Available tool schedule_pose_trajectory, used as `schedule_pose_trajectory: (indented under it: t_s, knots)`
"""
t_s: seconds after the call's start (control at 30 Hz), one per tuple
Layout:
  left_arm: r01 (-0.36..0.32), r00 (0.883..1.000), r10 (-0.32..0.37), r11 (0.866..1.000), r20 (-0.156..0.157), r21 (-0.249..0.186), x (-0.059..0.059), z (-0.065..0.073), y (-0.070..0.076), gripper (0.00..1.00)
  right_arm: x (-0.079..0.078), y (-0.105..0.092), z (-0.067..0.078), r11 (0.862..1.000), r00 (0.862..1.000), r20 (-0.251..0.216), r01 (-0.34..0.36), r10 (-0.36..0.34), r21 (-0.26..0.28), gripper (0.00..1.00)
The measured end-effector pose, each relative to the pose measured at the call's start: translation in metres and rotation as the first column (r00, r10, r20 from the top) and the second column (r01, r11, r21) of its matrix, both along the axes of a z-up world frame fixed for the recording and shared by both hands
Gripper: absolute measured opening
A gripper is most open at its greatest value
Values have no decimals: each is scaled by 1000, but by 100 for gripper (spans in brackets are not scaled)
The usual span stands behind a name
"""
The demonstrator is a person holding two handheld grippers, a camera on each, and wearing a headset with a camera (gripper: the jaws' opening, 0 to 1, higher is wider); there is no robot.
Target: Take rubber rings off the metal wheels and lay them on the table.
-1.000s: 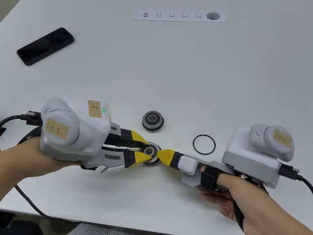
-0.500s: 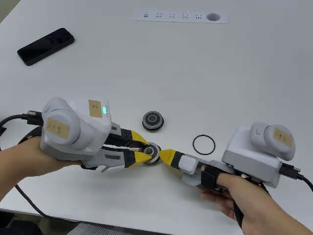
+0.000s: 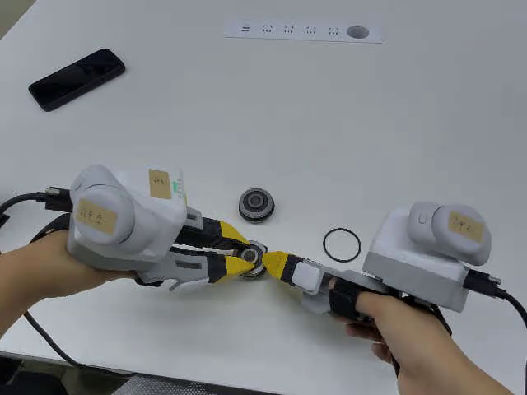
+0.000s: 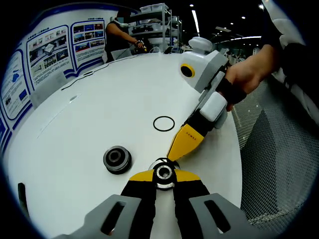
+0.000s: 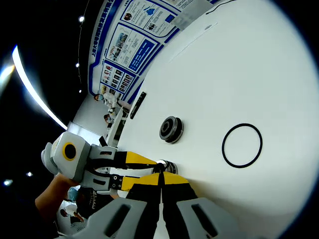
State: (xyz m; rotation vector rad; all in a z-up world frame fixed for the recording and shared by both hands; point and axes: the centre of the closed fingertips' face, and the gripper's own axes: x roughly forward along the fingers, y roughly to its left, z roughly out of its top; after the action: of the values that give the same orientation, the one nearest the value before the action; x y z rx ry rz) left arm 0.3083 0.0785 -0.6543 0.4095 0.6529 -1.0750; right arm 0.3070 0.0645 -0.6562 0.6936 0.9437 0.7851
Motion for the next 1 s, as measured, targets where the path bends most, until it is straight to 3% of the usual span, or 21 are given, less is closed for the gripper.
schedule_pose_trajectory:
  t_s: [0.13, 0.4, 0.67, 0.73, 1.0]
  knots:
    - [-1, 1000, 1, 1000, -1, -3, 0, 0, 0, 12, 0, 1, 0, 999, 999, 40, -28, 29, -35, 1]
    - [-6, 1000, 6, 1000, -1, -5, 0, 1, -1, 12, 0, 0, 0, 999, 999, 42, -27, 29, -43, 1]
    - [-7, 1000, 7, 1000, 3, -3, 0, 0, 0, 12, -1, 2, 1, 997, 997, 69, -43, 47, -64, 1]
    - [-6, 1000, 6, 1000, 3, -2, 0, 0, 0, 12, -1, 2, 2, 995, 992, 103, -60, 68, -82, 1]
    - [-7, 1000, 7, 1000, 2, 0, 0, 0, 1, 12, 0, 3, 1, 994, 991, 114, -66, 76, -87, 1]
